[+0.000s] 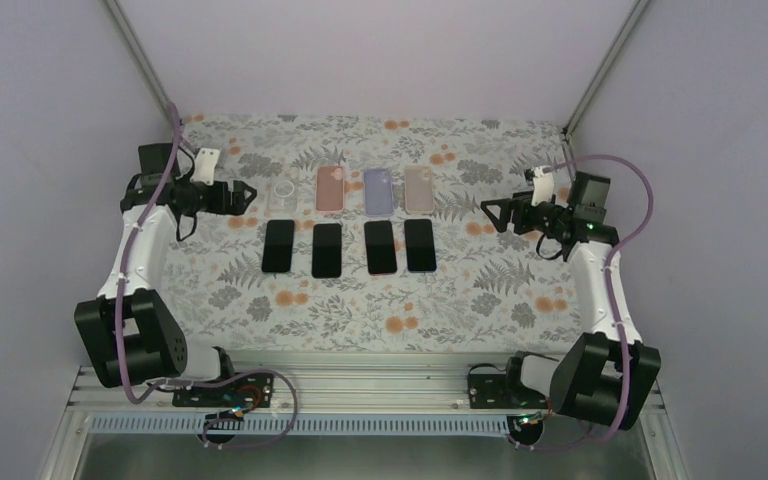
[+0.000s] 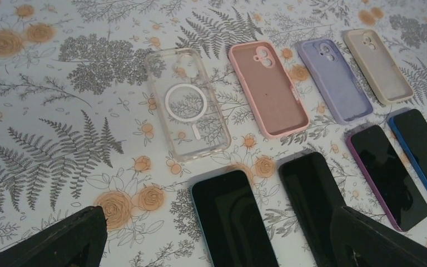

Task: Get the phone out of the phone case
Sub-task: Reset both arms

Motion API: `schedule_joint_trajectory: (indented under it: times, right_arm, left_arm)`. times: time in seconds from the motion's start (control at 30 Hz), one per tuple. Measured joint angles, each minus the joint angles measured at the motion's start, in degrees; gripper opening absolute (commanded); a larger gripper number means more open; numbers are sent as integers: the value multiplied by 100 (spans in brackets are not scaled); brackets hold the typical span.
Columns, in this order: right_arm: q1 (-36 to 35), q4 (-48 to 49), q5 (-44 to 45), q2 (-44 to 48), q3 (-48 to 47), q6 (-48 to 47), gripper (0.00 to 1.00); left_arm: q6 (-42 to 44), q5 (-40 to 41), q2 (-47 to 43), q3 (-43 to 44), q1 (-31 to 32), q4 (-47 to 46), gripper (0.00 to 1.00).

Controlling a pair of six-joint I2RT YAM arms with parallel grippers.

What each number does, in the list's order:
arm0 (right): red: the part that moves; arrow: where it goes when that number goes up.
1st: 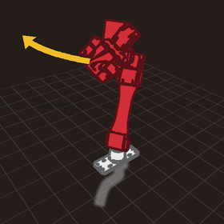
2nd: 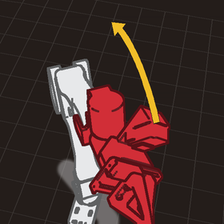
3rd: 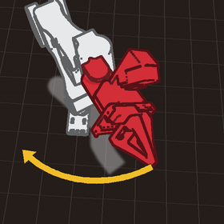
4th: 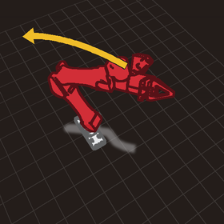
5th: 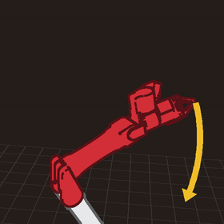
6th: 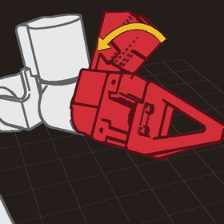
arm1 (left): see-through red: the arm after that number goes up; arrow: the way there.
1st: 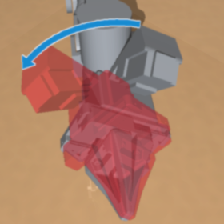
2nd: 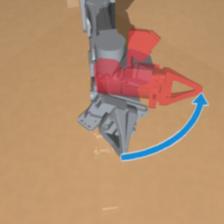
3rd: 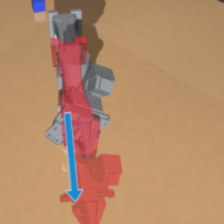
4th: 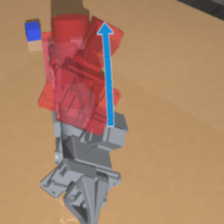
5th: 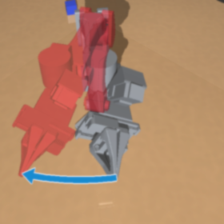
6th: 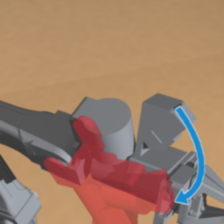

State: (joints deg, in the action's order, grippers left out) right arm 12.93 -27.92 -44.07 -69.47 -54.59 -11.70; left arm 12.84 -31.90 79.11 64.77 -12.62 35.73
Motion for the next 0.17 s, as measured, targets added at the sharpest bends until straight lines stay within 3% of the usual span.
schedule_joint_trajectory:
  times: [0.17]
  right_arm:
    - [2, 162, -24, 186, 254, -33, 99]
  left_arm:
    - [-76, 0, -11, -140, 0, -195, 100]
